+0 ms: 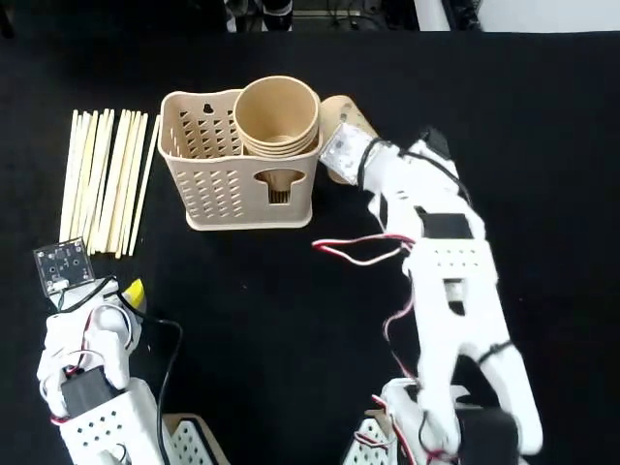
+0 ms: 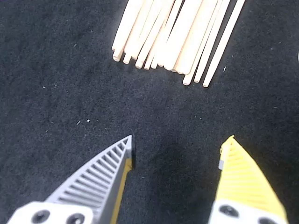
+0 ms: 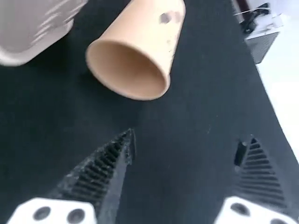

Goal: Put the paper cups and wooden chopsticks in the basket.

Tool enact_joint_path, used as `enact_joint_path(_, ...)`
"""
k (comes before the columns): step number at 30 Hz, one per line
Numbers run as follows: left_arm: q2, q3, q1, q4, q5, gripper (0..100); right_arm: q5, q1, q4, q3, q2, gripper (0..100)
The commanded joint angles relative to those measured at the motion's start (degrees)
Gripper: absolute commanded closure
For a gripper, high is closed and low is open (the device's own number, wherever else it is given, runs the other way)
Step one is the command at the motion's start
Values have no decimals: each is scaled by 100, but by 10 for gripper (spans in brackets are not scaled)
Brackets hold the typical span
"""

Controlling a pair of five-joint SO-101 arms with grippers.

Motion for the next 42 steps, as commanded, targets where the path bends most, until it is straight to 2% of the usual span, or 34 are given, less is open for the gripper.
enact_joint_path(1, -35, 101, 48, -18, -35, 704, -316, -26, -844, -40, 453, 651)
enact_joint_path(6, -35, 101, 48, -18, -35, 704, -765, -176, -1354, -470, 1376, 665)
enact_joint_path(13, -35, 101, 57, -26, -35, 704, -870, -193, -1407, -1341, 2677, 678)
enact_joint_path(16, -35, 101, 57, -26, -35, 704, -1257, -176, -1670, -1569, 2897, 695)
enact_joint_path(18, -35, 101, 57, -26, -35, 704, -1415, -176, -1890, -1560, 2923, 766)
enact_joint_path(22, -35, 101, 57, -26, -35, 704, -1670, -176, -1969, -1596, 2967, 975)
enact_joint_path(23, -35, 101, 57, -26, -35, 704, -1723, -176, -1969, -1604, 2967, 989)
enact_joint_path(25, -35, 101, 57, -26, -35, 704, -1811, -176, -1969, -1587, 2932, 966)
enact_joint_path(35, -35, 101, 57, -26, -35, 704, -1846, 88, -1635, -1367, 2712, 986)
enact_joint_path(42, -35, 101, 57, -26, -35, 704, -2215, 246, -1468, -418, 1068, 986)
